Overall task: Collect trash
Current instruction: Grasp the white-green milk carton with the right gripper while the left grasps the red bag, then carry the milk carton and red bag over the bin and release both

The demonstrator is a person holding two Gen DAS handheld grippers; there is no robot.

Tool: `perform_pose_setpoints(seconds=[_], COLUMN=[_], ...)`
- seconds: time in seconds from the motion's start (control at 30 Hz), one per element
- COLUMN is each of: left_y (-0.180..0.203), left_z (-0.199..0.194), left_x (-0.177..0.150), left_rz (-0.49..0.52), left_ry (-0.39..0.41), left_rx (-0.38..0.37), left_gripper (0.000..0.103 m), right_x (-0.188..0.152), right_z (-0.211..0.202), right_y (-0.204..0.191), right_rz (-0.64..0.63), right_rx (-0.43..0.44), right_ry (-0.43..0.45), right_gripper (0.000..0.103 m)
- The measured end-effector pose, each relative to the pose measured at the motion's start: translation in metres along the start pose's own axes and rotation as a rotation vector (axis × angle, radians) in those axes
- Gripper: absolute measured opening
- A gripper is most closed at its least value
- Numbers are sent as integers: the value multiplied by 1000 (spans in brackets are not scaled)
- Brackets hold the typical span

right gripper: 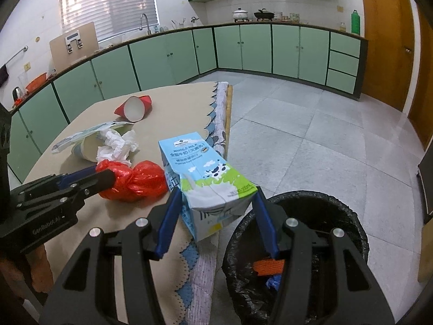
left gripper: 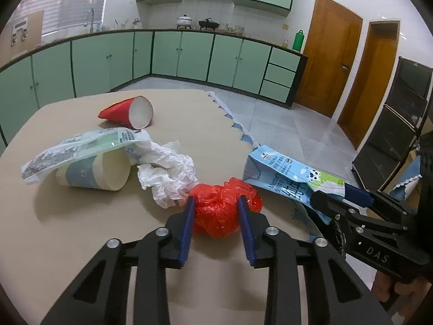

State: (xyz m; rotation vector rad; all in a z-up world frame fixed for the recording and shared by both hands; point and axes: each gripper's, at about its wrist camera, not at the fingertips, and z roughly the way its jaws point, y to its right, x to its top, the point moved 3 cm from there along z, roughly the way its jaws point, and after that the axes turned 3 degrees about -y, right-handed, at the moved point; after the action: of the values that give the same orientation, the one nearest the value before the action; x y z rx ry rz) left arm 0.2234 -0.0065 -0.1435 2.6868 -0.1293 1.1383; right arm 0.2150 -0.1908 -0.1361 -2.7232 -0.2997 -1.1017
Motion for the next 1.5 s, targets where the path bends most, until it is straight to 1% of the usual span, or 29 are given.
perform_pose_setpoints(seconds=[0.07,0.27,0.5,0.77,0.93,1.1,1.3,1.5], left_y=[-1,-4,-8,3,23,52,105,154], left_z=[-2,-13,-32,-52,-52,-44,-28,-7], left_x=[0,2,9,21,26,29,28,24], left_rz=[-8,-18,-19,8,41,76,139,207], left_ry=[4,28,71,112,117,105,87,60], left_rx=[-6,-17,-16,-30,-51,-97,-168,-205], left_gripper=[27,23,22,22,22,22,22,22], right_x=[1,6,14,20,16,7,-12,-41], right_z=[-2,-9,-25,-50,-71,-88,-104,-107], right_y=[-1,-4,-9,-7,9,34,76,120], right_rz=[-1,-6,-3,1,30,69,132,202], right_rx=[3,3,2,-20,-65,-124,-209,-282], right_ry=[0,12,55,107,131,142,139,104], right_gripper=[43,43,43,43,43,43,43,43])
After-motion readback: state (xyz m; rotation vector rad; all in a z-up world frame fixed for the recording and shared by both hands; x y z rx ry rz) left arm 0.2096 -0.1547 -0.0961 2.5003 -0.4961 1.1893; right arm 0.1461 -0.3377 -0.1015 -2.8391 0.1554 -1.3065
